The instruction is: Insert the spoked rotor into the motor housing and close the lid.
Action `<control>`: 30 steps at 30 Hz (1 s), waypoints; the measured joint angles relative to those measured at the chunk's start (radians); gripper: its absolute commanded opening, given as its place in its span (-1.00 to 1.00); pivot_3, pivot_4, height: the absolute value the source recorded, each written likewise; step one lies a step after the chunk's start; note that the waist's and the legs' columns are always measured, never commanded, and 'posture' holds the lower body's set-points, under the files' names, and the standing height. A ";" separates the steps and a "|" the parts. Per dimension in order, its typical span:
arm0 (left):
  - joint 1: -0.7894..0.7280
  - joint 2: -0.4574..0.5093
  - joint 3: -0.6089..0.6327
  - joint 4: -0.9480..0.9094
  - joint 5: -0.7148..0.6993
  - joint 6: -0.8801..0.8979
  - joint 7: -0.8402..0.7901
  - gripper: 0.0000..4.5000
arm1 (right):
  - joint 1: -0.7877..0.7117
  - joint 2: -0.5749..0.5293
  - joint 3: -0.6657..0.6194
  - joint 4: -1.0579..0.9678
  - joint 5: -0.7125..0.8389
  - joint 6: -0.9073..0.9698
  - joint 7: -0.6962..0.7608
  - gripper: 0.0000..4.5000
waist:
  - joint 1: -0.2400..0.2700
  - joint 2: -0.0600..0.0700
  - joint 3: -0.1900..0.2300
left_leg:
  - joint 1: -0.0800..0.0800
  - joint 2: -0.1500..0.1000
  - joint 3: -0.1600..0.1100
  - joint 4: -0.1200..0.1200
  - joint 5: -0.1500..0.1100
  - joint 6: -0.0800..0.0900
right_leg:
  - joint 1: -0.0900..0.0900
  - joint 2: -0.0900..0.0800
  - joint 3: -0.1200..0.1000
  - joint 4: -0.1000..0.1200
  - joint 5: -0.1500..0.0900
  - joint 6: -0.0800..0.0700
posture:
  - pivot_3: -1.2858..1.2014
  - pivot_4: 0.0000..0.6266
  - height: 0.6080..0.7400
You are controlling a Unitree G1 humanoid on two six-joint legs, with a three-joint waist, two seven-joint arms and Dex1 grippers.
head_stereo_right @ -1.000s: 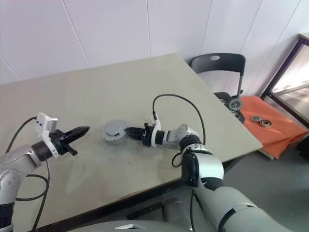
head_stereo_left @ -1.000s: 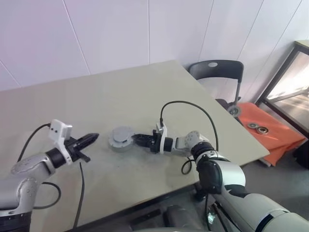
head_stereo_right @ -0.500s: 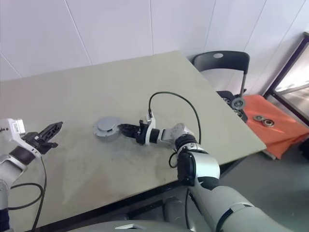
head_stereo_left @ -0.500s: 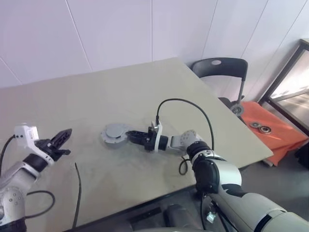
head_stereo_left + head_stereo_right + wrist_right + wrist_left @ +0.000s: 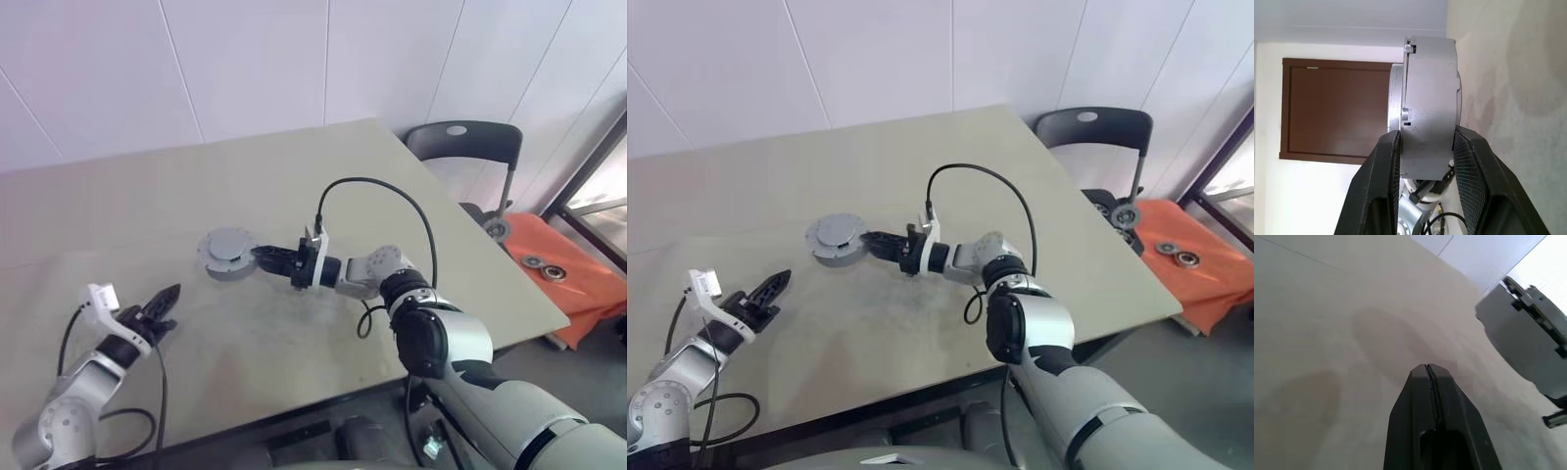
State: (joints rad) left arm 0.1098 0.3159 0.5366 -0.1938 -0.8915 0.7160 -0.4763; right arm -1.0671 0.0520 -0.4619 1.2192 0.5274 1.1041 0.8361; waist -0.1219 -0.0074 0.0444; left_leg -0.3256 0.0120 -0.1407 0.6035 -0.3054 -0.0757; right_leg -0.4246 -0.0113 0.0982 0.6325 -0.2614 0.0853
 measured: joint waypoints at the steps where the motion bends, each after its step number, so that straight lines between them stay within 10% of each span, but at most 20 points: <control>1: -0.001 -0.006 -0.008 -0.006 -0.009 0.000 0.002 -0.82 | 0.000 -0.002 0.002 0.000 0.000 0.000 0.002 -0.45 | -0.001 0.000 0.000 | 0.000 0.000 0.000 0.002 0.000 0.000 | 0.000 0.000 0.000 0.000 0.000 0.000 | 0.03 -1.00 1.00; 11: 0.001 -0.009 0.001 -0.022 -0.110 0.002 0.026 0.59 | -0.001 -0.011 0.015 0.000 -0.001 -0.014 0.004 -0.45 | -0.002 0.000 0.000 | -0.005 -0.001 0.000 0.013 -0.001 -0.001 | 0.000 0.000 0.000 0.002 0.005 0.003 | 0.03 -1.00 1.00; 30: -0.055 -0.106 -0.009 -0.031 -0.422 0.020 0.161 0.59 | -0.013 -0.026 0.049 0.002 -0.013 -0.040 0.004 -0.45 | 0.001 0.000 0.000 | -0.010 -0.001 0.000 0.020 -0.001 -0.001 | 0.000 0.000 0.000 0.002 0.008 0.004 | 0.03 -1.00 1.00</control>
State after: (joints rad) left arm 0.0550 0.2096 0.5276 -0.2251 -1.3140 0.7357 -0.3152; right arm -1.0803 0.0256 -0.4125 1.2216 0.5146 1.0645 0.8401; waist -0.1209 -0.0073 0.0444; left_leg -0.3354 0.0107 -0.1407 0.6236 -0.3062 -0.0771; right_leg -0.4246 -0.0111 0.0981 0.6342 -0.2537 0.0891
